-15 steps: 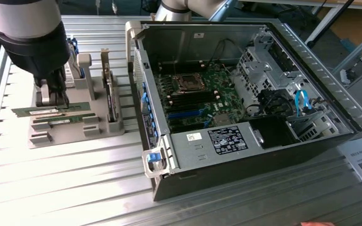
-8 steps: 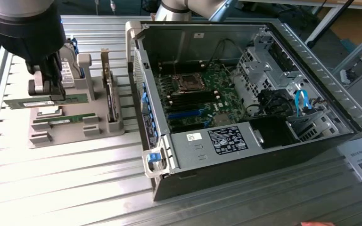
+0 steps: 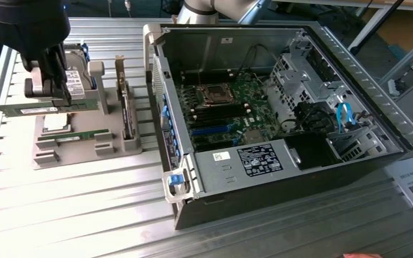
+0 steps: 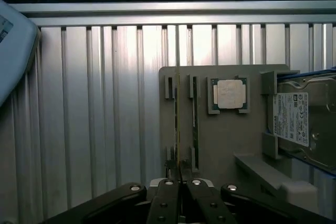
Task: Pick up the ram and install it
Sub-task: 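Pick up the ram and move it above insertion slot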
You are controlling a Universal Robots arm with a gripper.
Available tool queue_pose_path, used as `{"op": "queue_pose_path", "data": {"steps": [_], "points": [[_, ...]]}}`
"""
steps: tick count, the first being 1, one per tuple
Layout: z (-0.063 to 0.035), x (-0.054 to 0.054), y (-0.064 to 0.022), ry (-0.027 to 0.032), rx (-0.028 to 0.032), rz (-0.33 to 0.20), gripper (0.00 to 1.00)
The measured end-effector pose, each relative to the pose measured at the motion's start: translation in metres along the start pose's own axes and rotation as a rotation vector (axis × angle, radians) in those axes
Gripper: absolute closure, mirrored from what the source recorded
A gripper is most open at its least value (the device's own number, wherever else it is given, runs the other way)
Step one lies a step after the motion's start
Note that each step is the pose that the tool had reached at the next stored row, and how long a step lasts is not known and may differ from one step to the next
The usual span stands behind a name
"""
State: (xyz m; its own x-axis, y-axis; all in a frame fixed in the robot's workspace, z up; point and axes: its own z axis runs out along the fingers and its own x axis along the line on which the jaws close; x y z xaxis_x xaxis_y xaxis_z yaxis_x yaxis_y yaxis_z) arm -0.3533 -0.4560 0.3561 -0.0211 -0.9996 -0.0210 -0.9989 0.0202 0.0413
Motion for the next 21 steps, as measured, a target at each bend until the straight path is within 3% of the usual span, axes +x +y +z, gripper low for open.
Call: {"op": "queue_pose_path", "data": {"steps": [15, 21], "points": [[-0.0370, -0.001, 0.0014, 0.0000, 0.0000, 0.000, 0.88], [-0.0371, -0.001, 0.0012, 0.0001, -0.0001, 0.000, 0.88]]}}
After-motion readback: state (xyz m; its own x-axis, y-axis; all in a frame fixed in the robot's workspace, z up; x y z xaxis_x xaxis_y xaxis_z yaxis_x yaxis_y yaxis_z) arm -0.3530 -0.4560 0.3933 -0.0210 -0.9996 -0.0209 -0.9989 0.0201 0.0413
